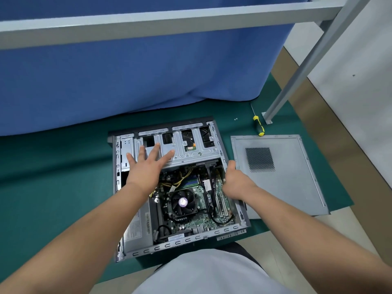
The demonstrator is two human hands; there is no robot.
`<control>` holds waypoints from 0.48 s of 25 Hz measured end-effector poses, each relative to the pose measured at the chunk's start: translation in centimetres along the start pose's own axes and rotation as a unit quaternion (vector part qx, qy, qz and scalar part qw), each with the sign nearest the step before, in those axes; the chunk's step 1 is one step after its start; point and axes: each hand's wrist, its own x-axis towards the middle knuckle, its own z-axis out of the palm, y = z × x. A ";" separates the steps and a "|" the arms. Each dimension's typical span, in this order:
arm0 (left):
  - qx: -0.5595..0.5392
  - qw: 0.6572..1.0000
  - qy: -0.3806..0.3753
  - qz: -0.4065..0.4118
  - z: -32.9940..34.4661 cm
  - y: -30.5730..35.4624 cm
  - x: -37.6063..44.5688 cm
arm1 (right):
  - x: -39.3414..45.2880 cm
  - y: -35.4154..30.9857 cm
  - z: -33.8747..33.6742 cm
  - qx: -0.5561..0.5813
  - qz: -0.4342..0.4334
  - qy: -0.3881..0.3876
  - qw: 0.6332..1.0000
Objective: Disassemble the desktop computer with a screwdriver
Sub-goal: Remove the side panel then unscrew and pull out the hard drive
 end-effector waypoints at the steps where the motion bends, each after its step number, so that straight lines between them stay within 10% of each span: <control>1: -0.010 1.000 -0.007 -0.003 -0.1 -0.1 0.0 | 0.1 0.2 0.1 0.008 -0.004 0.000 1.000; 7: -0.081 0.994 0.074 -0.018 -1.8 -0.1 2.3 | 3.4 3.3 -4.3 0.062 -0.063 -0.140 0.986; 12: -0.140 0.981 0.127 -0.035 -4.3 1.8 8.5 | 10.4 6.1 -10.0 0.148 -0.038 -0.018 0.988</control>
